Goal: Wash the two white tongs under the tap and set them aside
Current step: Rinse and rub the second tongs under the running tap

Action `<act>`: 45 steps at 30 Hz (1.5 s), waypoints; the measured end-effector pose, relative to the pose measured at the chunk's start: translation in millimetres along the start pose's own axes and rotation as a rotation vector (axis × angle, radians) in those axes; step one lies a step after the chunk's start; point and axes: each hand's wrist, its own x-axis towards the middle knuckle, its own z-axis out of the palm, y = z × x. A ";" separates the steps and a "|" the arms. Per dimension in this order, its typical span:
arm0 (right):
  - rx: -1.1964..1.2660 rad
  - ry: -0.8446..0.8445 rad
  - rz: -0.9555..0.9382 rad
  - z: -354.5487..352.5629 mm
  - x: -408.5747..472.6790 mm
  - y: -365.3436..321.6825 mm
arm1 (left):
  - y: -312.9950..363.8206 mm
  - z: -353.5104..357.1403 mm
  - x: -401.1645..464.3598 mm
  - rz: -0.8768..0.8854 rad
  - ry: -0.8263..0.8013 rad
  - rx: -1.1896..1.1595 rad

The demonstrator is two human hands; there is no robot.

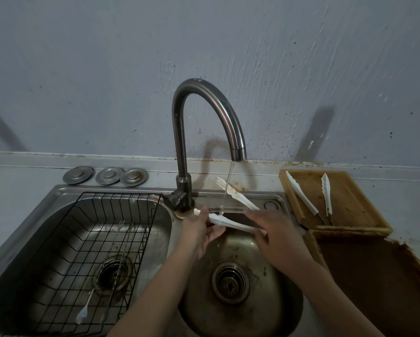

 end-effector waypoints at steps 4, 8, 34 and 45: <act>0.110 0.120 0.350 -9.0 1.2 11.7 | -4.5 1.3 -2.1 -0.041 -0.053 -0.002; 0.144 -0.238 0.700 -7.0 11.2 28.6 | -15.4 8.7 -4.4 -0.055 -0.099 0.032; 0.574 0.114 0.670 22.3 14.6 53.1 | 23.3 9.8 -3.0 0.266 0.042 0.769; 0.762 0.199 0.746 45.8 7.9 56.6 | 37.4 18.8 -15.2 0.179 -0.170 0.817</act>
